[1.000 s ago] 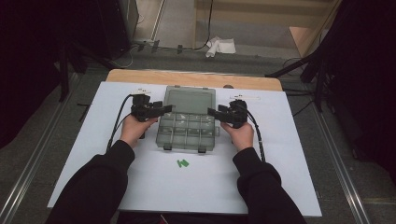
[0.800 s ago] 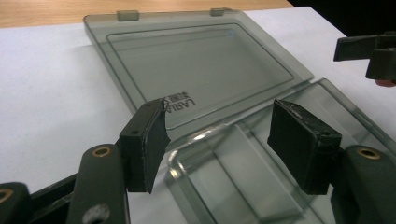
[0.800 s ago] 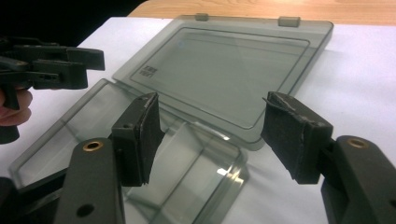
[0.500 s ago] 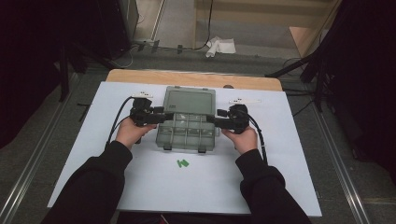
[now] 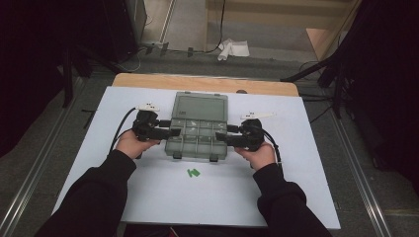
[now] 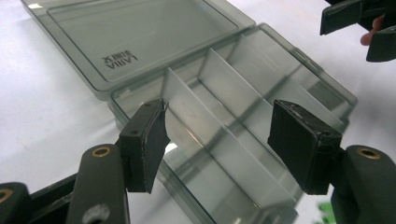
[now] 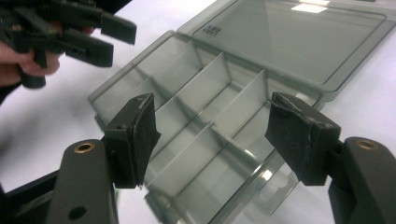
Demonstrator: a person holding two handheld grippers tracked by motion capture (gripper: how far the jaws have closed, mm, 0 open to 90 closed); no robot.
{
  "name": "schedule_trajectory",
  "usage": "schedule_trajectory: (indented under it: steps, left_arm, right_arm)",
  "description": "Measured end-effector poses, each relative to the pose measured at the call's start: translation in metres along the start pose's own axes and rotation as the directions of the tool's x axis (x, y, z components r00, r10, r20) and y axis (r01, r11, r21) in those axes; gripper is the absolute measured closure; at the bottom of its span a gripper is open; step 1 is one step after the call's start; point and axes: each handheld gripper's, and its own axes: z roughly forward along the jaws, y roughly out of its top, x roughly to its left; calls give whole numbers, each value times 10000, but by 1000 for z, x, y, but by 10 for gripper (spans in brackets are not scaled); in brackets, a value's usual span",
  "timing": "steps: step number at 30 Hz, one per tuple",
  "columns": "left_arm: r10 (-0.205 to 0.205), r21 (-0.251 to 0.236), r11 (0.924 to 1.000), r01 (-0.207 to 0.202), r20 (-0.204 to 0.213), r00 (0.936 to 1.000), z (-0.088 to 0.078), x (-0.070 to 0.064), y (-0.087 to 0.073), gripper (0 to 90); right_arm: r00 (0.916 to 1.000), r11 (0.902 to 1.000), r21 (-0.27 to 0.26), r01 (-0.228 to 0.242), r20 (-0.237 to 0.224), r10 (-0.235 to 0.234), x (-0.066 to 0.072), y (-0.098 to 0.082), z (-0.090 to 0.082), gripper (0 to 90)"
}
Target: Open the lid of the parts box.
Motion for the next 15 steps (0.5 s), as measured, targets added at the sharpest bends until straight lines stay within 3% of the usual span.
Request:
schedule_trajectory:
  steps: [2, 7, 10, 15]
  left_arm:
    - [-42, 129, 9999, 43, -49, 10000, -1, -3, -2, 358]
    - [332, 473, 9983, -326, -133, 9994, -3, -11, -7, 357]
    - [369, 526, 9979, -371, 49, 9993, -6, -14, -9, 357]
    - [845, 468, 9952, -858, 296, 9960, -14, -21, -17, 358]
  right_arm:
    - [9998, 9998, 23, 177, -48, -177, 3, -3, -2, 339]
    - [9990, 9990, 153, 431, -146, -429, 9, -9, -6, 332]
    - [9983, 9982, 216, 557, -196, -553, 12, -13, -8, 329]
    - [9971, 9967, 381, 712, -280, -701, 17, -17, -12, 325]
